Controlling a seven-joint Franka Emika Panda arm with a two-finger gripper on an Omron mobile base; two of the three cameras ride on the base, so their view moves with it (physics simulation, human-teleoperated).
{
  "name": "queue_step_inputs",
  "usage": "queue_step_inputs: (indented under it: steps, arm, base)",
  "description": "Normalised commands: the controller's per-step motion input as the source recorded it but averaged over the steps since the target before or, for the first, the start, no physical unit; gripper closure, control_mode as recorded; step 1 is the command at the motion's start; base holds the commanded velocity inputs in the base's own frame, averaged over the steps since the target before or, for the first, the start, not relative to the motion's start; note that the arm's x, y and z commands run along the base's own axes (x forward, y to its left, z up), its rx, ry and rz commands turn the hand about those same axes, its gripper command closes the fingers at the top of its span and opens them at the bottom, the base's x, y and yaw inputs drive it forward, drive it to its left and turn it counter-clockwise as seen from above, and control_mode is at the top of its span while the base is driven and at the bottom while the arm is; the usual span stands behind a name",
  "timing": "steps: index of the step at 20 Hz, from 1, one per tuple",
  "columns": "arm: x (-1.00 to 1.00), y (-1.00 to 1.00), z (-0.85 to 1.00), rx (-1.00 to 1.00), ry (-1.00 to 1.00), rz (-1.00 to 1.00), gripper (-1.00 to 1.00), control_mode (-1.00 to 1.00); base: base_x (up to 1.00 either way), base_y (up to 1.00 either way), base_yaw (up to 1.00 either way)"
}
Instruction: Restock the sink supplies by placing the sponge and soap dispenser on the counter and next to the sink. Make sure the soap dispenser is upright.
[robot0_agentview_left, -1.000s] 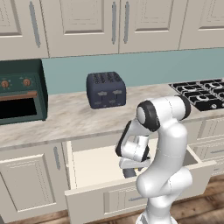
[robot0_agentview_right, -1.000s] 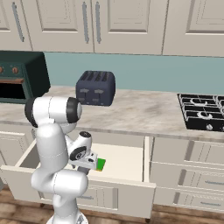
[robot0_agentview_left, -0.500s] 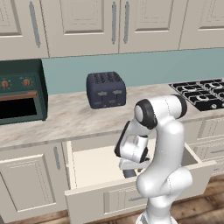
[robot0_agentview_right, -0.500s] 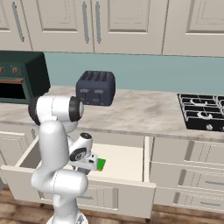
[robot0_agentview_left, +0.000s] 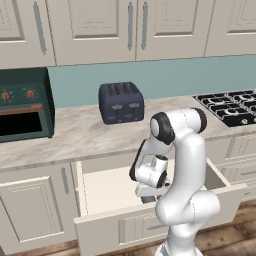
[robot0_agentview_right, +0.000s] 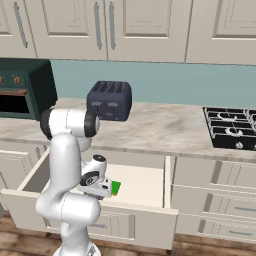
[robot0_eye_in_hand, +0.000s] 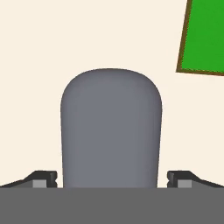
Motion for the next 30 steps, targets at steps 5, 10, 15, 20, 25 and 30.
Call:
queue_step_inputs:
  steps: [5, 10, 15, 20, 25, 30]
  arm:
    - [0.00, 0.00, -0.26, 0.00, 0.01, 0.00, -1.00, -1.00]
    - [0.00, 0.00, -0.27, 0.00, 0.01, 0.00, 1.00, -1.00]
    - [0.00, 0.00, -0.20, 0.00, 0.01, 0.00, 1.00, -1.00]
    - [0.00, 0.00, -0.06, 0.00, 0.08, 0.00, 1.00, -1.00]
    - [0.00, 0.00, 0.00, 0.00, 0.00, 0.00, 1.00, -1.00]
    - [0.00, 0.00, 0.00, 0.00, 0.03, 0.00, 1.00, -1.00]
  base:
    - [0.00, 0.00, 0.00]
    - [0.00, 0.00, 0.00]
    - [0.00, 0.00, 0.00]
    - [0.00, 0.00, 0.00]
    - [0.00, 0.00, 0.00]
    - [0.00, 0.00, 0.00]
